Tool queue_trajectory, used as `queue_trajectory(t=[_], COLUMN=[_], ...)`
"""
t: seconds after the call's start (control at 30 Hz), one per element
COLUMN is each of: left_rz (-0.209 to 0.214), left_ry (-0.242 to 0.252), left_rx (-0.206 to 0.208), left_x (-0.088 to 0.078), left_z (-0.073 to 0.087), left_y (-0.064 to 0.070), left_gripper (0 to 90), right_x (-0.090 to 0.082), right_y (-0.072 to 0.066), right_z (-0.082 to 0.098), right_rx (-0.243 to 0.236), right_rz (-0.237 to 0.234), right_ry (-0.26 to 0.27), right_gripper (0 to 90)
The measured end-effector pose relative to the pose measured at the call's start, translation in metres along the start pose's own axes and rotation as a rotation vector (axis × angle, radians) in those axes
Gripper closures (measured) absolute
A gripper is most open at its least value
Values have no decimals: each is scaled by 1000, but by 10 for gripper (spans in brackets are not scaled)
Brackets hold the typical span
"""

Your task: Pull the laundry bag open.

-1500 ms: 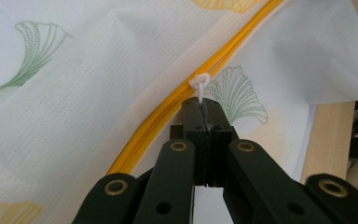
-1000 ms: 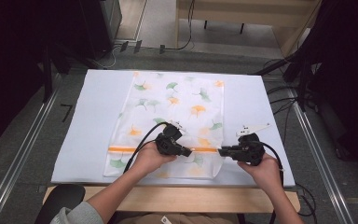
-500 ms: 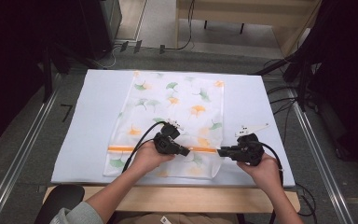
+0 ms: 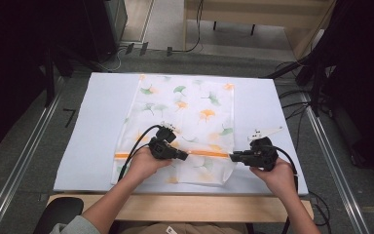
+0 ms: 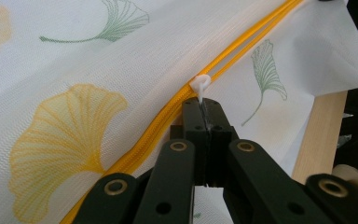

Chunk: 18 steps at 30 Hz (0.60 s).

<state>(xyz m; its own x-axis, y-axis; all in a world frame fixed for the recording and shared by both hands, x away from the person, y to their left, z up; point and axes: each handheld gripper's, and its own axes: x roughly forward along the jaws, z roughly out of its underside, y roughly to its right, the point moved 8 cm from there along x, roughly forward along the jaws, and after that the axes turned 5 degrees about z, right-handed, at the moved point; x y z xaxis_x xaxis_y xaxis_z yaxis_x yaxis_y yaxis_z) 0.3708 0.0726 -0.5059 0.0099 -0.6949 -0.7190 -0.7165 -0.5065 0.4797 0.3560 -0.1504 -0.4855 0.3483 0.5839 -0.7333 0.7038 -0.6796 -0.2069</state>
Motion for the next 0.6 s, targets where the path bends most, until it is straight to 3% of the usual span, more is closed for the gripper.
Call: queue_trajectory(t=[0.6], left_rz=[10], left_ry=[11], left_rx=[7], left_x=[-3], left_z=[-2], left_y=[0], left_gripper=[900], right_x=[5], right_y=[0], right_z=[2], right_rx=[0], right_rz=[1], right_ry=[-15], right_gripper=[851])
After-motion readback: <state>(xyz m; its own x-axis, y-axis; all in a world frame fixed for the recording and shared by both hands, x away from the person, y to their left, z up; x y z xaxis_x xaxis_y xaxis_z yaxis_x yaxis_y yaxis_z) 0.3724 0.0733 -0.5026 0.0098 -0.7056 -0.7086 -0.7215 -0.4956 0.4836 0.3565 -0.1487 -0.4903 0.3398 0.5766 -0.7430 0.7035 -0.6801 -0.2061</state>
